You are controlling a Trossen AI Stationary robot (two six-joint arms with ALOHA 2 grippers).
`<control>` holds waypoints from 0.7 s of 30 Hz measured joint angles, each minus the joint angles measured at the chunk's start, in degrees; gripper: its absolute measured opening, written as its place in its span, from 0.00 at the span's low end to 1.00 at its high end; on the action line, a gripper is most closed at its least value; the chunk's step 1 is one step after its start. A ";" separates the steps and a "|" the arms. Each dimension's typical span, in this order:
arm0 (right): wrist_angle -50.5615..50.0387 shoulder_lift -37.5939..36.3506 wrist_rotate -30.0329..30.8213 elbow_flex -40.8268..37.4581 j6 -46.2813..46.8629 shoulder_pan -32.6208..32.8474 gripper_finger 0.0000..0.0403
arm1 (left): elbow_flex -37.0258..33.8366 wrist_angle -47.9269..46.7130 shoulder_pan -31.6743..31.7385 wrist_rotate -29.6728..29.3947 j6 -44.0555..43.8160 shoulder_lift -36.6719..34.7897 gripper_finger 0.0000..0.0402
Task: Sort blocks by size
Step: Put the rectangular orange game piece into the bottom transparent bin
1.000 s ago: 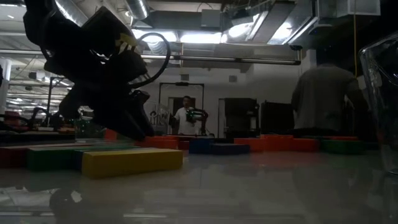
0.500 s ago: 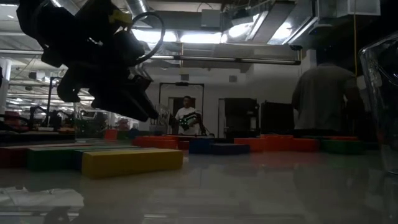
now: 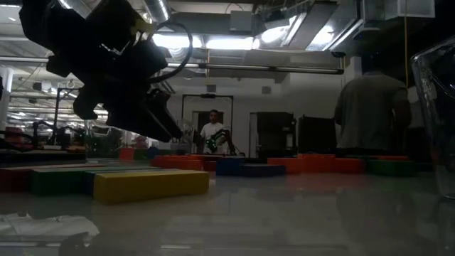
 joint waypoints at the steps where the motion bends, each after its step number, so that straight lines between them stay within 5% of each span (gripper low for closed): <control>1: 0.00 0.00 0.00 0.00 0.00 0.00 0.67 | 0.00 -0.02 0.00 0.00 -0.03 0.00 0.52; 21: 0.13 0.00 -0.17 0.00 -0.02 0.00 0.67 | 0.24 1.53 4.26 6.44 -0.28 9.77 0.46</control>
